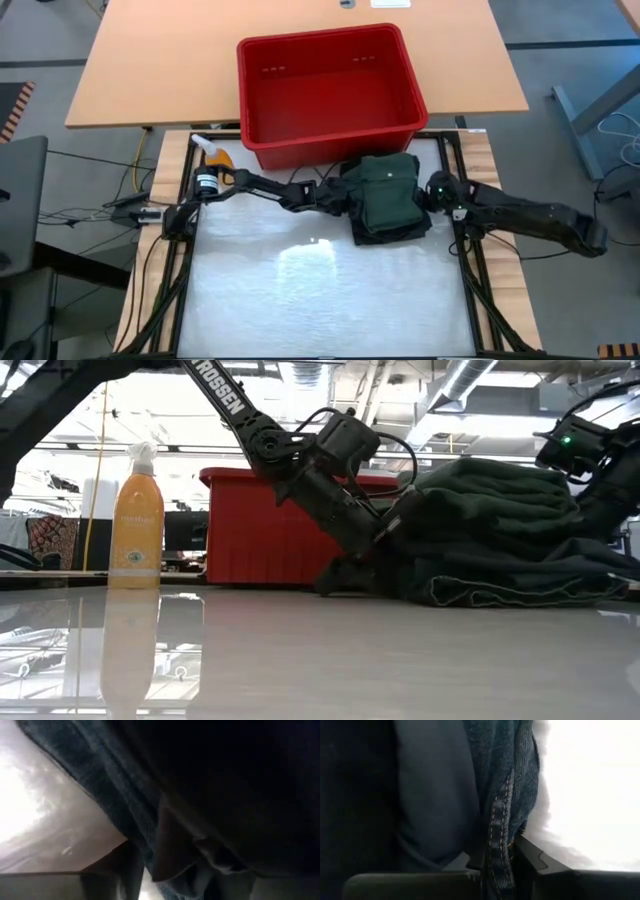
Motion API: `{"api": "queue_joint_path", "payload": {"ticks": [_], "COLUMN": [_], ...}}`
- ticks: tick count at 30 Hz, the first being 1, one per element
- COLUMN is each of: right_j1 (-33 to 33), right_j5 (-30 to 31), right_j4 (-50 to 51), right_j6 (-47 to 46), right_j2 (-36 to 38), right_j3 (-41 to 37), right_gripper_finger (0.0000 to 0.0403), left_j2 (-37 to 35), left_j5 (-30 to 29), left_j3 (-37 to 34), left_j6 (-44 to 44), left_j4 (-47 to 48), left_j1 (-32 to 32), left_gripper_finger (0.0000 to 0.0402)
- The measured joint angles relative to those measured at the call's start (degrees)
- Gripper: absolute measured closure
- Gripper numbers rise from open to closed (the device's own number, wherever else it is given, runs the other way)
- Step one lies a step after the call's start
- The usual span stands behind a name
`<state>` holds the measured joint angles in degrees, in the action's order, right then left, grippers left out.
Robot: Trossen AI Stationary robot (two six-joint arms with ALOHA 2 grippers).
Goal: Fold Laundry from Bin
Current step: Put the stacked clothes into the red bin
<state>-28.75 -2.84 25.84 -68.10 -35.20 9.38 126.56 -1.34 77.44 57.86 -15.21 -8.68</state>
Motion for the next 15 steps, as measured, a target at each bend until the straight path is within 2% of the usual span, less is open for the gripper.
{"api": "queue_joint_path", "payload": {"ticks": [1, 10, 15], "right_j1": [0.00, 0.08, 0.13], "right_j5": [0.05, -0.96, -1.53], "right_j4": [-0.52, -3.44, -5.41], "right_j6": [1.01, 2.68, 5.41], "right_j2": [-0.65, -0.86, -0.20], "right_j3": [0.03, -0.33, -0.56], "right_gripper_finger": [0.0326, 0.0326, 0.0326], "left_j2": [0.00, 0.26, 0.46], "left_j5": [0.02, -0.13, 2.57], "left_j3": [-0.01, -0.18, -0.27], "left_j6": [-0.30, -3.79, -7.74], "left_j4": [0.05, -4.47, -7.57], "left_j1": [-0.01, -0.93, -1.09], "left_gripper_finger": [0.0220, 0.0374, 0.0381]}}
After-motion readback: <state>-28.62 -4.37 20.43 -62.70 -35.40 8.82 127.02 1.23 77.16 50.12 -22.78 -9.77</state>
